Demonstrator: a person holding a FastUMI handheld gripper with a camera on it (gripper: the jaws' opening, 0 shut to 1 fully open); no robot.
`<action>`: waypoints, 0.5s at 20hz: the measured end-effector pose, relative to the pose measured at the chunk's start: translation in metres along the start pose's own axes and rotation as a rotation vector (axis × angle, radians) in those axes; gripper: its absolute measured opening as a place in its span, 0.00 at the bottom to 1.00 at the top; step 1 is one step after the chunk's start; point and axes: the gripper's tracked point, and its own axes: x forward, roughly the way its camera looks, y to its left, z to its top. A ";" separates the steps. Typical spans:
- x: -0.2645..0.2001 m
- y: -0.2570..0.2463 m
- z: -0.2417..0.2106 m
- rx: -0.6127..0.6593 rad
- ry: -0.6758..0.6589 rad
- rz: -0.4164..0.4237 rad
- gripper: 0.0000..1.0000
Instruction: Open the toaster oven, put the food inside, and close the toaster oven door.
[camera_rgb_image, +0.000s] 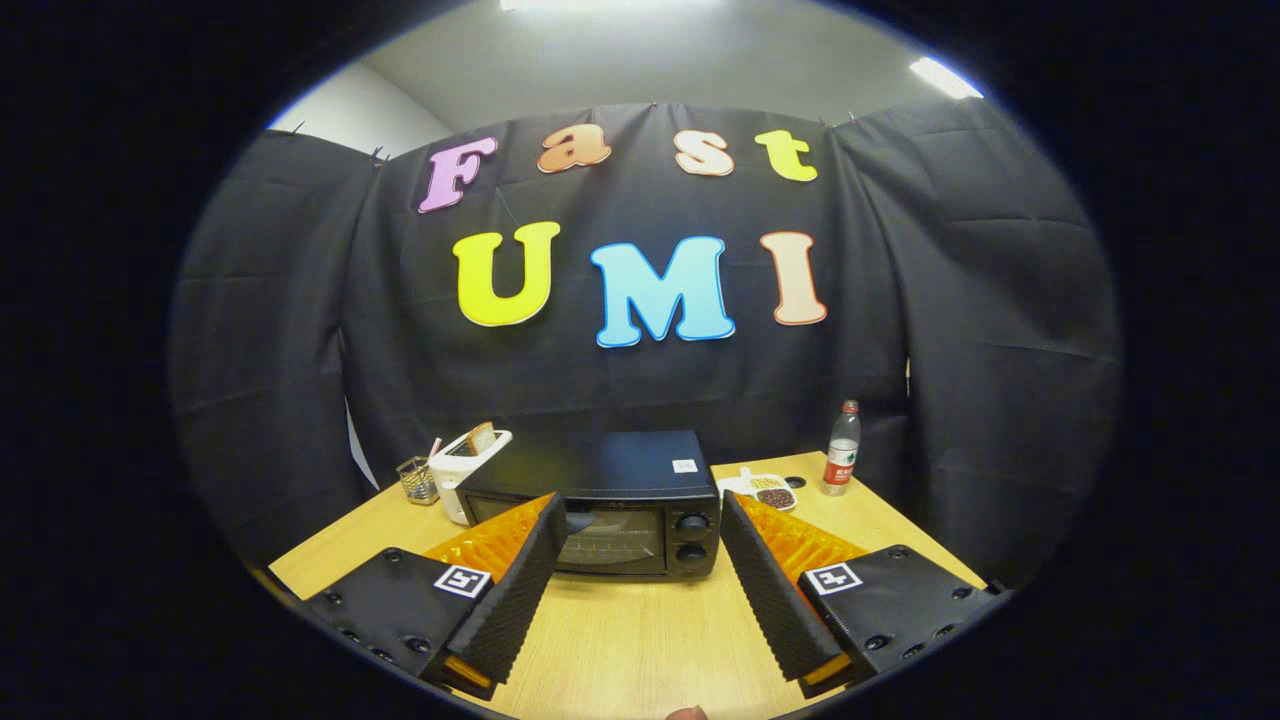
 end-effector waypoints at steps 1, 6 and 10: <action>-0.009 -0.008 0.001 -0.005 -0.009 -0.013 0.98; -0.052 -0.033 0.004 -0.029 -0.055 -0.057 0.98; -0.064 -0.042 -0.004 -0.017 -0.042 -0.072 0.98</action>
